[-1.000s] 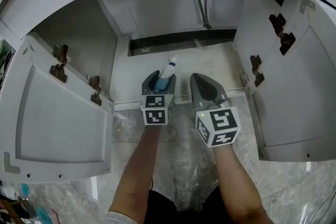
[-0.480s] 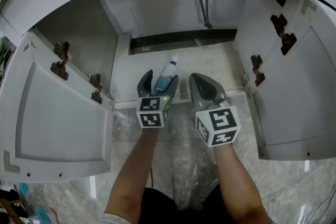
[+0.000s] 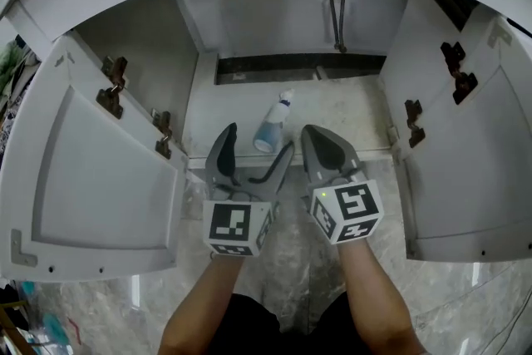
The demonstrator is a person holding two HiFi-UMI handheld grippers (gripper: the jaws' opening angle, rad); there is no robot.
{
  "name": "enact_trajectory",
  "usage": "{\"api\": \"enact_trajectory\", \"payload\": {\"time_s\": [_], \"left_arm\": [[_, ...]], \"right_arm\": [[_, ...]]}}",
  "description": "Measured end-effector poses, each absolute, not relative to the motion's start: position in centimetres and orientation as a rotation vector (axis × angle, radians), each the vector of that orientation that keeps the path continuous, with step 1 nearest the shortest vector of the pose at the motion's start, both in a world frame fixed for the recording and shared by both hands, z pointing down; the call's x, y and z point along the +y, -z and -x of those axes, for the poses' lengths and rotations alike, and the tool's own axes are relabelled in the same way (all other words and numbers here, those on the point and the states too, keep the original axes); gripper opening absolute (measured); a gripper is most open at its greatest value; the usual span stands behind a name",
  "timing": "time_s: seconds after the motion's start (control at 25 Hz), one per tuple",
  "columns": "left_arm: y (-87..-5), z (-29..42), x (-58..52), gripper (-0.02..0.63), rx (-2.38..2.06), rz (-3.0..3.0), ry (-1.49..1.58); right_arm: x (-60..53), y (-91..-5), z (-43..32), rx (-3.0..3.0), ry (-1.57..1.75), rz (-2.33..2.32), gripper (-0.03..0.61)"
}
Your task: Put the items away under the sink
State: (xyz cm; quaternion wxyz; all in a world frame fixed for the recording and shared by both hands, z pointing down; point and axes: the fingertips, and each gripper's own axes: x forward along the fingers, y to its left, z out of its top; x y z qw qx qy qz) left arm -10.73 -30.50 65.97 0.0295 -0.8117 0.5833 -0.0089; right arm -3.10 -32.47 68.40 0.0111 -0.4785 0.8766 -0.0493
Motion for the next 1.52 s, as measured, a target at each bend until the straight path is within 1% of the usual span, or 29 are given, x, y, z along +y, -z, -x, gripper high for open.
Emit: {"api": "enact_trajectory", "payload": {"time_s": [0.16, 0.2, 0.28, 0.36, 0.4, 0.6, 0.76, 0.84, 0.92, 1.04, 1.2, 1.36, 1.52], "left_arm": [[-64.3, 11.7, -28.0, 0.374, 1.998, 2.504, -0.152], [-64.3, 11.9, -27.7, 0.351, 2.008, 2.487, -0.151], [-64.1, 12.1, -27.3, 0.329, 1.988, 2.433, -0.118], [-63.5, 12.6, -26.7, 0.231, 1.956, 2.378, -0.105], [-63.2, 12.8, -26.5, 0.213, 1.943, 2.363, -0.106], [-63.7, 12.9, -26.0, 0.167, 1.936, 2.392, -0.081], [-63.6, 12.8, -25.6, 0.106, 1.952, 2.379, -0.084], [-63.6, 12.5, -25.5, 0.047, 1.946, 2.396, -0.082], [-63.5, 12.4, -25.2, 0.015, 1.951, 2.403, -0.076], [-63.6, 12.6, -24.7, 0.011, 1.99, 2.412, -0.077], [-61.8, 11.5, -23.3, 0.011, 2.011, 2.457, 0.014], [-57.4, 11.0, -19.5, 0.011, 2.013, 2.513, 0.2], [-50.4, 11.0, -16.9, 0.011, 1.958, 2.615, 0.371]], "right_arm": [[-31.5, -67.2, 4.4, 2.743, 0.134, 1.45, -0.003], [-31.4, -66.9, 4.7, 2.741, 0.137, 1.44, -0.003], [-31.1, -66.4, 5.1, 2.745, 0.129, 1.427, -0.003], [-30.7, -66.0, 5.2, 2.75, 0.112, 1.428, -0.003], [-30.5, -65.9, 5.3, 2.747, 0.113, 1.43, -0.003], [-29.9, -64.8, 5.8, 2.726, 0.121, 1.428, -0.003], [-29.3, -64.3, 6.4, 2.741, 0.096, 1.415, -0.003], [-28.9, -64.1, 6.3, 2.736, 0.097, 1.425, -0.003], [-28.5, -63.9, 6.3, 2.741, 0.086, 1.427, -0.003], [-28.1, -63.0, 6.0, 2.75, 0.052, 1.459, -0.003], [-26.9, -61.5, 4.5, 2.781, 0.056, 1.483, -0.003], [-23.8, -58.5, 2.2, 2.914, 0.122, 1.456, -0.003], [-21.5, -51.3, 0.4, 2.978, 0.188, 1.469, -0.003]]}}
